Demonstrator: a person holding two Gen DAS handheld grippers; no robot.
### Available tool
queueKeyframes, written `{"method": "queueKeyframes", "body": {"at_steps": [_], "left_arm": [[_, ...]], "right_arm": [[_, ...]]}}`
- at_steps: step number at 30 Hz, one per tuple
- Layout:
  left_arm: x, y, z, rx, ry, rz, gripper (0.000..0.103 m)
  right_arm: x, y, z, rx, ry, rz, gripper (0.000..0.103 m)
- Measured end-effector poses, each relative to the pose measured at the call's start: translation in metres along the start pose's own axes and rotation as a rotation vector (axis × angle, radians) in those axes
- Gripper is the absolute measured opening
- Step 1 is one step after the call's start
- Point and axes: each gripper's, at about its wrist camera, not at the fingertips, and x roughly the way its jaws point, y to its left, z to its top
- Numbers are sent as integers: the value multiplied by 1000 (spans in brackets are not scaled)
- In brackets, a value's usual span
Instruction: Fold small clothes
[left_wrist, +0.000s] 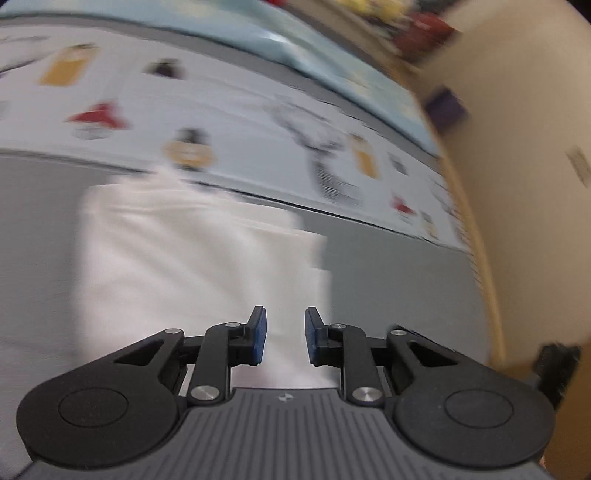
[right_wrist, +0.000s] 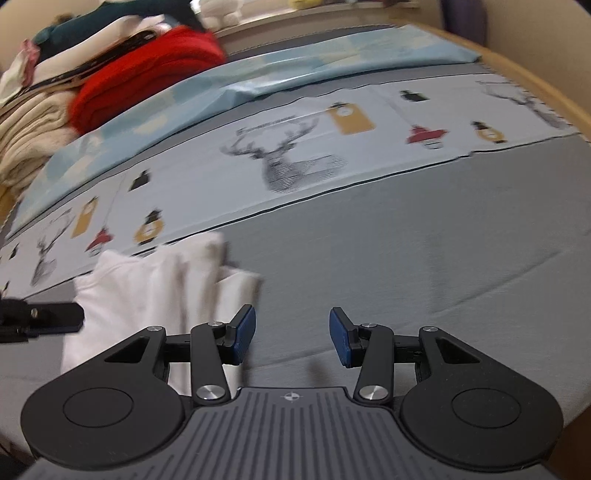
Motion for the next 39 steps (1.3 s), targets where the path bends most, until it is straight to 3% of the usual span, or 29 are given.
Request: {"method": "queueKeyframes", "body": {"at_steps": [5, 9, 14, 22, 24, 27, 30, 32, 34, 37, 39], "left_arm": [[-20, 45, -3, 3, -4, 161, 23], [-36, 72, -9, 43, -11, 202, 23], [-45, 97, -15, 146, -9, 282, 26], [-65, 127, -13, 181, -16, 281, 28], [-67, 129, -10, 172, -25, 264, 28], [-65, 127, -6, 169, -30, 244, 28], [-62, 118, -5, 177, -32, 214, 28], [-58, 110, -7, 191, -27, 189, 28], [-53, 101, -10, 216, -14, 173, 28], [-44, 87, -17, 265, 13, 156, 28], [-37, 79, -21, 294, 33, 142, 28]], "right_arm": [[20, 36, -5, -4, 73, 77, 48], [39, 61, -6, 8, 107, 103, 51], [65, 84, -7, 13, 134, 62, 56], [93, 104, -6, -34, 144, 4, 53], [93, 109, -5, -69, 114, 11, 15], [84, 112, -1, -101, 46, 26, 7], [58, 106, 7, -81, -105, 47, 7], [48, 98, 11, -74, -163, -5, 7], [53, 83, 14, -24, -125, -57, 10], [70, 61, 14, 73, 19, -84, 15], [64, 56, 14, 66, 11, -77, 34]]}}
